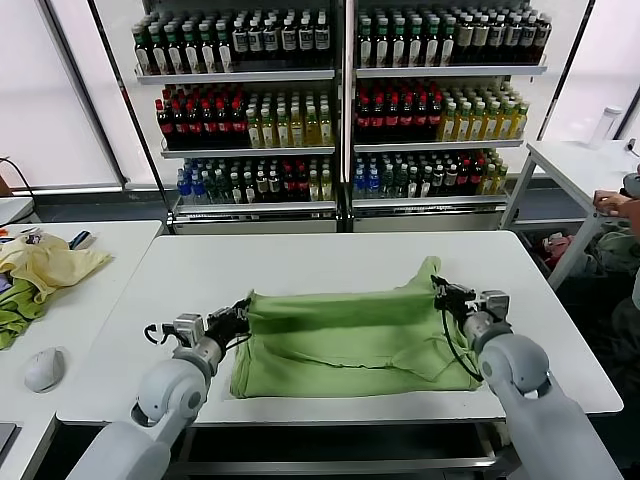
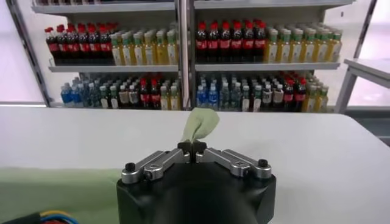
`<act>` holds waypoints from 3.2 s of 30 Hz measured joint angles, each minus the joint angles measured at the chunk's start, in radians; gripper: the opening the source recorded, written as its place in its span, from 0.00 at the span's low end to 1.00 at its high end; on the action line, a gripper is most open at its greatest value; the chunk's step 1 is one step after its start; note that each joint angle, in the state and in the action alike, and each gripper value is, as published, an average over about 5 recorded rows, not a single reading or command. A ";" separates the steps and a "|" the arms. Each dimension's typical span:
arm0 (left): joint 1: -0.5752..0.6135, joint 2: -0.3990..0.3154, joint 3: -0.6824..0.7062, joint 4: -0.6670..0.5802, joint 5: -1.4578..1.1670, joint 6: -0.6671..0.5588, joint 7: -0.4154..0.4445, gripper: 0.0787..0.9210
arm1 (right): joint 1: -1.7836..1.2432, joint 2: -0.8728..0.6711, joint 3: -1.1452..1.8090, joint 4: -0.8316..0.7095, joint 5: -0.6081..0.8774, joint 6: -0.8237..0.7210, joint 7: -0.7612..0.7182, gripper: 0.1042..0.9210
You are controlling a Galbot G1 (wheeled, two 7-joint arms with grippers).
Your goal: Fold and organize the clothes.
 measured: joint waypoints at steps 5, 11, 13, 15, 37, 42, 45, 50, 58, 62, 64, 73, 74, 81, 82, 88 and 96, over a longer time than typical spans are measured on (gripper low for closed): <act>0.044 0.003 0.007 -0.017 0.043 0.004 0.008 0.02 | -0.073 0.010 0.030 0.038 -0.019 -0.014 0.013 0.02; 0.074 -0.005 0.015 -0.030 0.122 0.001 0.012 0.15 | -0.129 0.024 0.051 0.067 -0.051 -0.026 0.018 0.14; 0.086 -0.010 0.013 -0.039 0.154 -0.005 0.008 0.22 | -0.147 0.026 0.059 0.080 -0.061 -0.027 0.018 0.21; 0.099 -0.016 0.008 -0.050 0.185 -0.012 0.001 0.28 | -0.165 0.027 0.069 0.093 -0.071 -0.026 0.016 0.29; 0.206 -0.212 -0.004 -0.027 0.411 -0.027 -0.132 0.76 | -0.281 0.042 0.137 0.179 -0.116 -0.007 0.016 0.88; 0.221 -0.240 -0.014 -0.018 0.420 -0.022 -0.140 0.60 | -0.285 0.042 0.139 0.188 -0.113 -0.007 0.018 0.88; 0.232 -0.247 -0.021 -0.021 0.421 -0.020 -0.139 0.49 | -0.284 0.044 0.139 0.191 -0.110 -0.006 0.020 0.88; 0.253 -0.245 -0.042 -0.031 0.408 -0.021 -0.131 0.32 | -0.280 0.044 0.140 0.197 -0.104 -0.004 0.023 0.88; 0.282 -0.192 -0.133 -0.049 0.356 -0.030 -0.113 0.07 | -0.266 0.042 0.139 0.203 -0.095 0.000 0.023 0.88; 0.300 -0.139 -0.212 -0.060 0.326 -0.031 -0.104 0.05 | -0.258 0.041 0.136 0.205 -0.094 0.006 0.020 0.88; 0.309 -0.109 -0.256 -0.067 0.312 -0.033 -0.098 0.05 | -0.254 0.040 0.134 0.205 -0.095 0.009 0.019 0.88; 0.314 -0.011 -0.448 -0.120 0.189 -0.023 -0.089 0.05 | -0.244 0.033 0.127 0.197 -0.104 0.017 0.014 0.88; 0.311 -0.008 -0.461 -0.132 0.154 -0.020 -0.089 0.05 | -0.243 0.032 0.126 0.197 -0.105 0.017 0.014 0.88; 0.276 -0.033 -0.487 -0.226 -0.143 0.000 -0.097 0.05 | -0.241 0.022 0.124 0.192 -0.109 0.020 0.012 0.88; 0.270 -0.041 -0.480 -0.238 -0.177 0.001 -0.098 0.05 | -0.240 0.021 0.124 0.191 -0.109 0.020 0.012 0.88; 0.227 -0.093 -0.394 -0.276 -0.310 0.005 -0.114 0.05 | -0.238 0.017 0.125 0.190 -0.110 0.023 0.010 0.88; 0.163 -0.158 -0.209 -0.263 -0.332 0.021 -0.143 0.05 | -0.243 0.013 0.135 0.189 -0.112 0.029 0.007 0.88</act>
